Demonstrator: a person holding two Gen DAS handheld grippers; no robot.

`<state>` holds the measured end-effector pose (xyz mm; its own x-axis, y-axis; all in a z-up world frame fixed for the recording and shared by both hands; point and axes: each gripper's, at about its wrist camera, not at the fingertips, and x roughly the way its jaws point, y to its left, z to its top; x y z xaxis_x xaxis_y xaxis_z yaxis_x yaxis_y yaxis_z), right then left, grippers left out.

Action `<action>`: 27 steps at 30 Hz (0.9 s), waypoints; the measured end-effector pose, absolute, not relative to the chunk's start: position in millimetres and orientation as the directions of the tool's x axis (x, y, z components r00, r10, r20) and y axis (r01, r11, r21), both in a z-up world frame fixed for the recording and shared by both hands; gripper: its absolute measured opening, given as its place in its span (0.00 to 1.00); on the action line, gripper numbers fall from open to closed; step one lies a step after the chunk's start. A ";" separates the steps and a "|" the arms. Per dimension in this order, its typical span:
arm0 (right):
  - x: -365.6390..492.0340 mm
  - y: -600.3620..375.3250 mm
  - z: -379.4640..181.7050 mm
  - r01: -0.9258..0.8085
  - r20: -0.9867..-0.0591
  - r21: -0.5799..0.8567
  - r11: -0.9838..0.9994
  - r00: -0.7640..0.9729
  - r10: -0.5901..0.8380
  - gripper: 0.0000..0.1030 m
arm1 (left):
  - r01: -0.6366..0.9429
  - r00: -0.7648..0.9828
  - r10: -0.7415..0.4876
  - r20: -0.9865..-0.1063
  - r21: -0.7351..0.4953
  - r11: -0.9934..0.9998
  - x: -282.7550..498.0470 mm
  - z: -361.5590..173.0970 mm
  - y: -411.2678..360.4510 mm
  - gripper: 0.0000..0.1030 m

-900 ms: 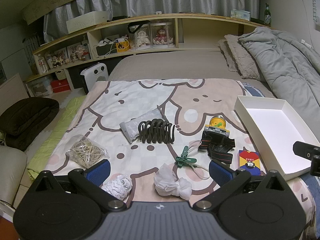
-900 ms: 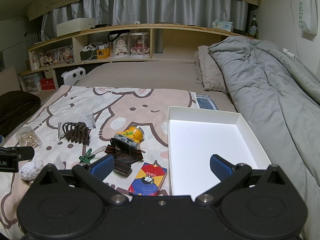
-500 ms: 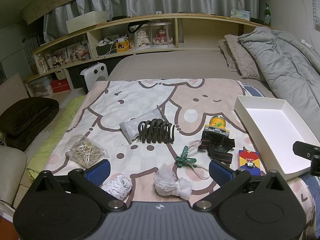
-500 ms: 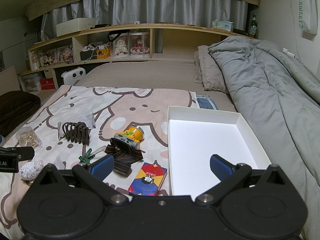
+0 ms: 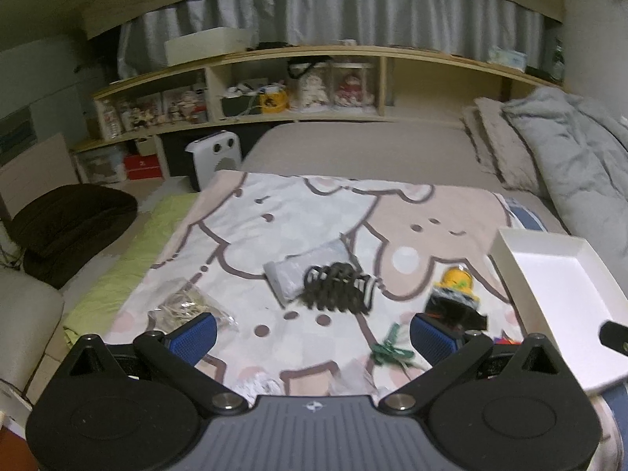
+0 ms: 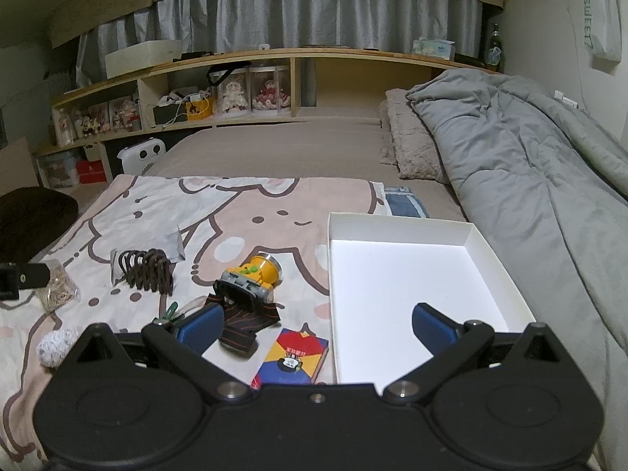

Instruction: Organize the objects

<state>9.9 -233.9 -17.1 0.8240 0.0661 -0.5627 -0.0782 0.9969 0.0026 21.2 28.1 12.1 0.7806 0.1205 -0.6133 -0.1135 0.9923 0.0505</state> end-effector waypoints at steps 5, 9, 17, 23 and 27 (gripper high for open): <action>22.9 -233.5 -19.1 -0.075 -0.559 0.028 0.997 0.825 0.078 1.00 | -0.162 0.770 0.162 -0.617 0.056 0.985 34.6 8.0 39.6 1.00; 33.7 -235.3 -20.1 -0.074 -0.553 0.050 0.996 0.828 0.089 1.00 | -0.176 0.753 0.175 -0.635 0.062 0.982 44.7 1.9 46.8 1.00; 61.0 -236.8 -37.0 -0.053 -0.574 0.135 0.989 0.810 0.122 1.00 | -0.148 0.698 0.126 -0.705 0.031 0.988 65.8 -26.6 44.2 1.00; 78.0 -234.0 -64.2 -0.021 -0.654 0.181 0.983 0.744 0.136 0.99 | -0.043 0.642 0.068 -0.764 0.053 0.998 81.8 -60.5 22.9 1.00; 83.4 -232.3 -81.5 0.010 -0.709 0.218 0.976 0.689 0.152 0.84 | -0.002 0.597 0.040 -0.801 0.048 0.999 88.6 -82.3 13.9 1.00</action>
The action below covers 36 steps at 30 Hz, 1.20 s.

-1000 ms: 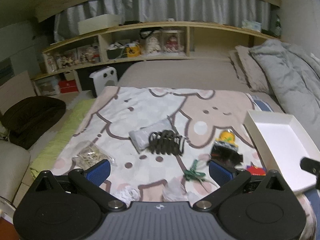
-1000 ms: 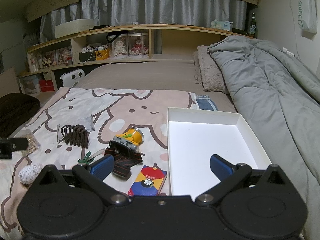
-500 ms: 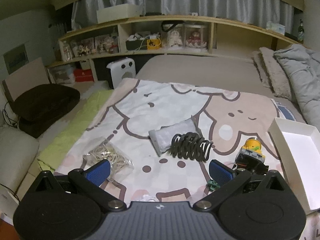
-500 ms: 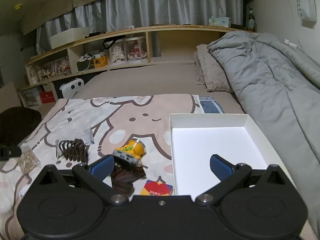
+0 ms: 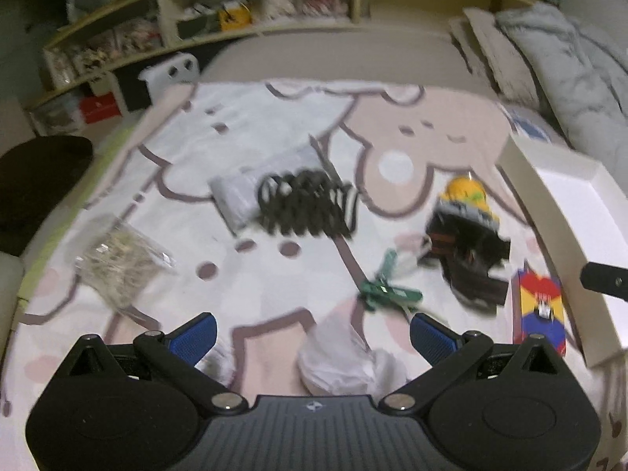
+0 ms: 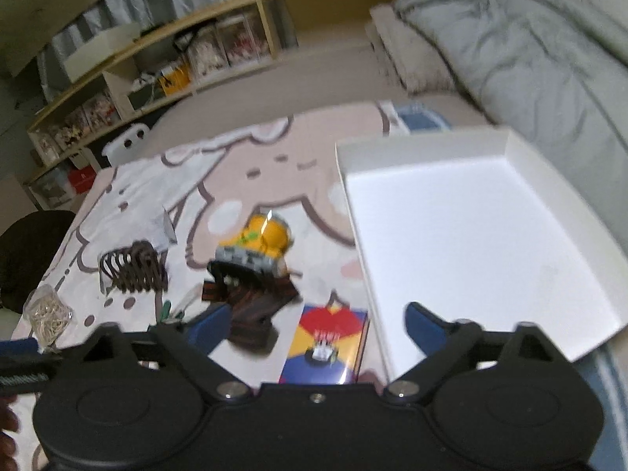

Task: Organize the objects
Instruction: 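Move left tool to the white tissue bundle while right tool approaches the red-yellow-blue card box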

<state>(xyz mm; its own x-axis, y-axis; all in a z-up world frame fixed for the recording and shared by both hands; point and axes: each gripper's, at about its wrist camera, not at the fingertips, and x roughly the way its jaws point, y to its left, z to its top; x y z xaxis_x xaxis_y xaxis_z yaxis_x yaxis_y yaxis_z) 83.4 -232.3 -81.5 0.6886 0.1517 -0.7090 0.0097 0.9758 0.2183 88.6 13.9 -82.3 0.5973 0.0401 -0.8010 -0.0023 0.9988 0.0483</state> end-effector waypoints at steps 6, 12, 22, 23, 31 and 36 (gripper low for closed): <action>84.7 -232.2 -96.3 0.067 -0.751 0.289 0.955 0.634 0.183 0.75 | 0.083 0.533 0.005 -0.846 0.058 0.995 97.1 -112.8 -0.7 1.00; 86.6 -226.1 -111.5 0.090 -0.786 0.305 0.948 0.586 0.197 0.67 | 0.137 0.464 0.001 -0.886 0.072 0.988 101.3 -140.6 -4.8 1.00; 88.4 -206.4 -134.1 0.150 -0.833 0.260 0.954 0.534 0.144 0.67 | 0.156 0.472 0.003 -0.882 0.086 0.984 97.1 -154.2 -4.9 1.00; 86.5 -206.0 -134.5 0.159 -0.833 0.260 0.953 0.535 0.138 0.67 | 0.158 0.478 0.005 -0.878 0.092 0.983 96.3 -155.3 -5.3 1.00; 71.6 -198.9 -137.9 0.248 -0.820 0.270 0.931 0.566 0.087 0.66 | 0.164 0.473 0.007 -0.881 0.095 0.982 96.5 -154.2 -6.1 1.00; 68.4 -196.3 -149.7 0.298 -0.831 0.273 0.915 0.552 0.069 0.66 | 0.200 0.441 -0.034 -0.897 0.062 0.978 98.3 -149.8 -0.6 1.00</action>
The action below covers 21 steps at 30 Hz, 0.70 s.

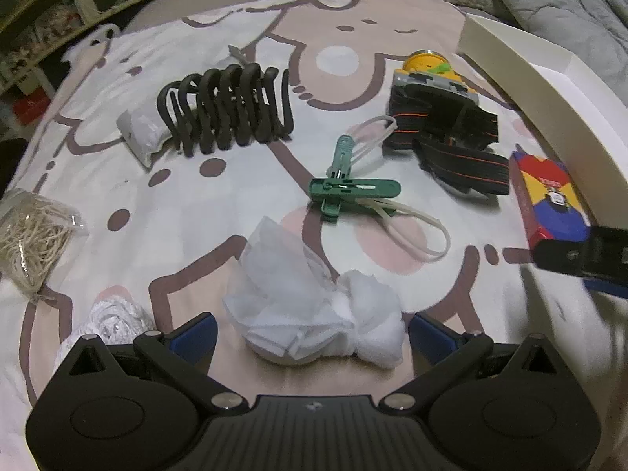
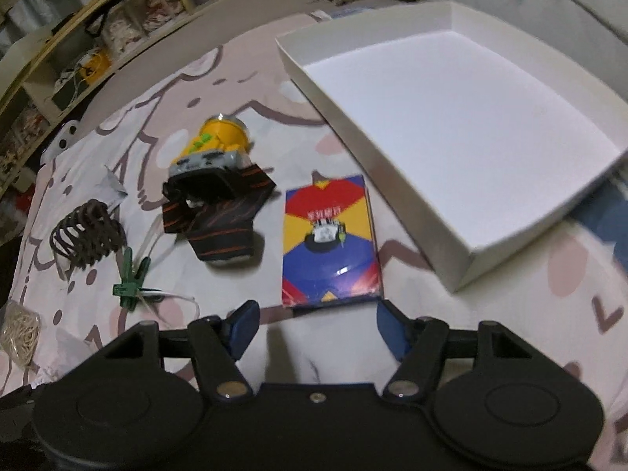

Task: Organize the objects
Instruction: 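Move left tool to the white tissue bundle while right tool approaches the red-yellow-blue card box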

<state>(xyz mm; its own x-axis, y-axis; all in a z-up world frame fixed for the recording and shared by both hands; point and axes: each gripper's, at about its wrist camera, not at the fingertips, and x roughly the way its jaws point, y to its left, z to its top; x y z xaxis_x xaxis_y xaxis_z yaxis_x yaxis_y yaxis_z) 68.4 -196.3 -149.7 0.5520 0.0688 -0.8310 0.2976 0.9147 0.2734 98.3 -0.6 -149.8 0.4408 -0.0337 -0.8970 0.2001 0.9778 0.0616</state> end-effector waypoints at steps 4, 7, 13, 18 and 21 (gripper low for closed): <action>72.1 -192.9 -156.1 0.320 -0.821 0.266 0.909 0.570 0.040 0.66 | 0.172 0.431 -0.067 -0.900 0.009 0.985 99.2 -143.1 8.9 0.95; 76.3 -191.9 -160.7 0.336 -0.822 0.249 0.908 0.569 0.015 0.66 | 0.167 0.437 -0.089 -0.895 -0.016 0.986 99.9 -137.6 12.1 0.92; 79.5 -186.0 -164.5 0.314 -0.820 0.210 0.926 0.573 -0.009 0.67 | 0.226 0.439 -0.103 -0.892 -0.002 0.974 98.1 -136.4 4.8 0.82; 79.9 -190.0 -164.2 0.325 -0.823 0.191 0.926 0.567 -0.029 0.49 | 0.231 0.435 -0.095 -0.896 0.009 0.973 98.3 -135.8 4.3 0.74; 79.1 -188.7 -162.8 0.314 -0.822 0.177 0.933 0.568 -0.035 0.45 | 0.226 0.437 -0.096 -0.894 0.006 0.974 98.0 -133.9 4.4 0.71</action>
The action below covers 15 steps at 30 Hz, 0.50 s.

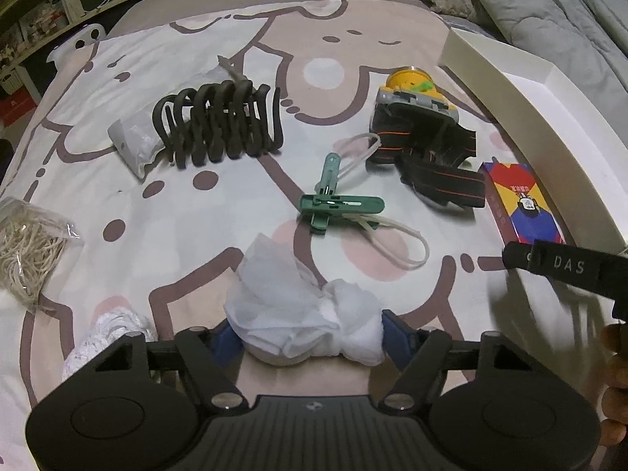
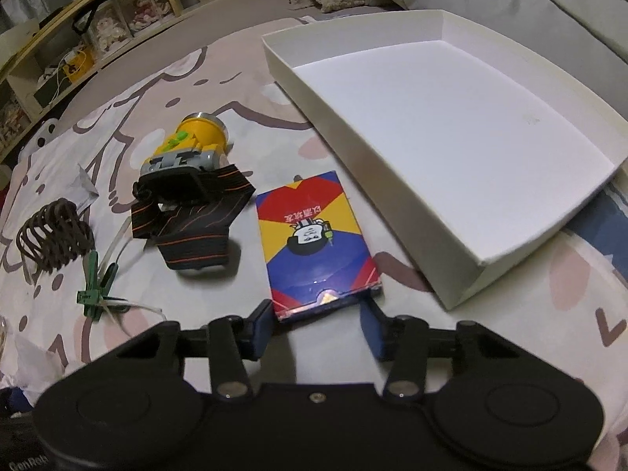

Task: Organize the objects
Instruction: 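Close left gripper on the tissue bundle while right gripper closes on the card box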

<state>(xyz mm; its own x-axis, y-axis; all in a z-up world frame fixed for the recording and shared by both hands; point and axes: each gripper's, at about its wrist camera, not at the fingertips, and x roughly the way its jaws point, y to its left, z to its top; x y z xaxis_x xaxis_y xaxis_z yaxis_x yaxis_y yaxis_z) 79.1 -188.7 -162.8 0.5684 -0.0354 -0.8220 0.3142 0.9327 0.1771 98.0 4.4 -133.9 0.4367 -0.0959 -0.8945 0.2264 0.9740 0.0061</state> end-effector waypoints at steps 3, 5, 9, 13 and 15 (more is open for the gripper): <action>76.6 -188.9 -159.6 0.318 -0.821 0.163 0.934 0.569 -0.051 0.49 | 0.224 0.438 -0.092 -0.894 0.009 0.975 97.6 -133.9 3.9 0.71; 73.4 -189.2 -157.3 0.342 -0.819 0.145 0.929 0.568 -0.081 0.62 | 0.223 0.438 -0.089 -0.895 0.012 0.975 97.9 -134.4 3.5 0.71; 73.8 -191.0 -158.2 0.351 -0.807 0.124 0.928 0.579 -0.111 0.73 | 0.220 0.440 -0.080 -0.895 0.021 0.975 98.9 -135.6 1.8 0.72; 79.6 -192.0 -163.2 0.341 -0.794 0.105 0.934 0.594 -0.128 0.82 | 0.218 0.447 -0.076 -0.891 0.026 0.975 97.8 -136.7 1.1 0.72; 83.0 -190.0 -166.8 0.324 -0.787 0.083 0.942 0.601 -0.137 0.83 | 0.216 0.450 -0.075 -0.890 0.027 0.976 97.7 -136.8 0.9 0.72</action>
<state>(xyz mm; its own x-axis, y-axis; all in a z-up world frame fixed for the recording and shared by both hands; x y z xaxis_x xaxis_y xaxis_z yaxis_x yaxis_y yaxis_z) 83.0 -190.0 -166.8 0.6011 -0.1367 -0.7874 0.3237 0.9425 0.0834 97.7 0.9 -136.8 0.4503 -0.0748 -0.8897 0.2160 0.9760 0.0273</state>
